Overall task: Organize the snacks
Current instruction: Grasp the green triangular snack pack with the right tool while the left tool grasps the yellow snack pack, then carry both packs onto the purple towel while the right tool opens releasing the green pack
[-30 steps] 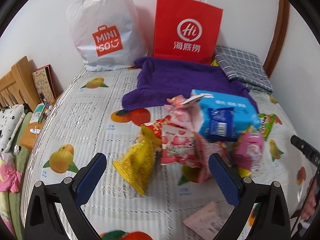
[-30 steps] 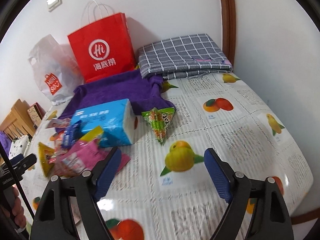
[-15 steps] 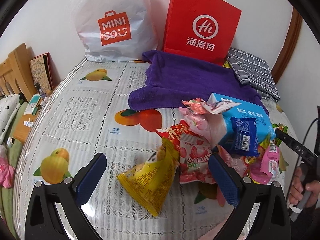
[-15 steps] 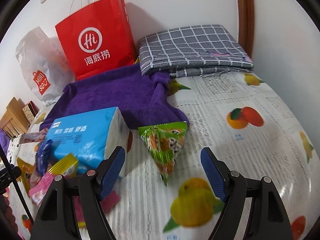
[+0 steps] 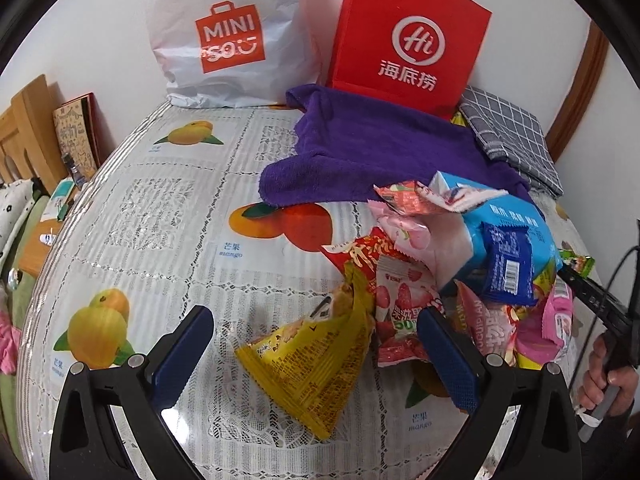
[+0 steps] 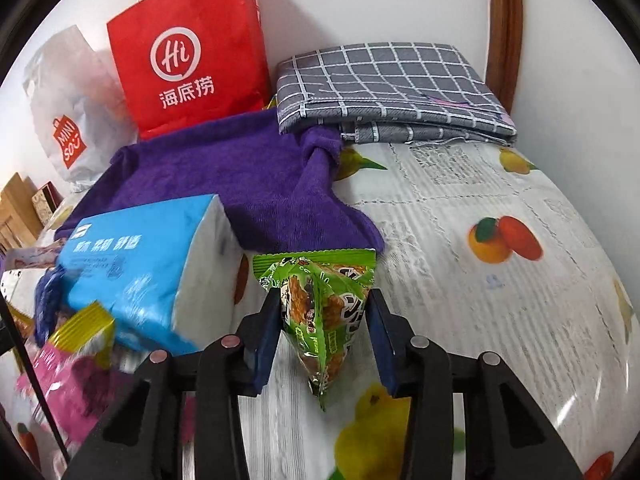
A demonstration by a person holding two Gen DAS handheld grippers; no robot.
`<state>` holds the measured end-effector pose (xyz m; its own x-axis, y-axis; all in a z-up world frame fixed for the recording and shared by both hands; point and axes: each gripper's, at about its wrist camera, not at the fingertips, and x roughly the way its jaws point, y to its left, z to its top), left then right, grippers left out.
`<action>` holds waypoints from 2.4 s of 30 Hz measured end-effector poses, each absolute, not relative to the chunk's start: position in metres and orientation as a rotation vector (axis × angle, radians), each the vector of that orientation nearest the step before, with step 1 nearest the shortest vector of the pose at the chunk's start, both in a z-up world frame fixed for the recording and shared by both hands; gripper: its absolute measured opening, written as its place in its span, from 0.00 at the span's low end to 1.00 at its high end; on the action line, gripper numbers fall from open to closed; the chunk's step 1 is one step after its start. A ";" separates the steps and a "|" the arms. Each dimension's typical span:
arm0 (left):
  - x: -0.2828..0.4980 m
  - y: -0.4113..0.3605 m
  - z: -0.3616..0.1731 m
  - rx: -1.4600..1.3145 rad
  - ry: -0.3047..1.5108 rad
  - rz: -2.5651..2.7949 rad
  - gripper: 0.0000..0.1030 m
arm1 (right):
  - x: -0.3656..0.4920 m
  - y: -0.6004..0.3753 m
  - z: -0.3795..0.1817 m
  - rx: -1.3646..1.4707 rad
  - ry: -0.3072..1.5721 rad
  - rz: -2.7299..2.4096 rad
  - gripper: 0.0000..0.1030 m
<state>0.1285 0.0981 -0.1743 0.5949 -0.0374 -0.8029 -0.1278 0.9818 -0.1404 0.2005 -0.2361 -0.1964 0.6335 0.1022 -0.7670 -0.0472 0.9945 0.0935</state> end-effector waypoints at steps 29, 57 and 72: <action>0.083 0.108 -0.142 -0.234 0.885 -0.060 0.37 | 0.078 -0.231 -0.144 0.096 0.885 0.119 0.40; 0.165 0.028 -0.036 -0.139 0.792 -0.274 0.37 | 0.150 -0.184 -0.033 0.089 0.744 0.230 0.40; 0.247 0.048 -0.042 -0.121 0.810 -0.240 0.37 | 0.247 -0.155 -0.036 0.058 0.736 0.307 0.40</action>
<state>0.2468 0.0479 -0.0422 0.6643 -0.2580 -0.7015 0.1656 0.9660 -0.1985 0.2467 -0.1554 -0.0356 0.6987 0.2958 -0.6514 -0.2551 0.9537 0.1594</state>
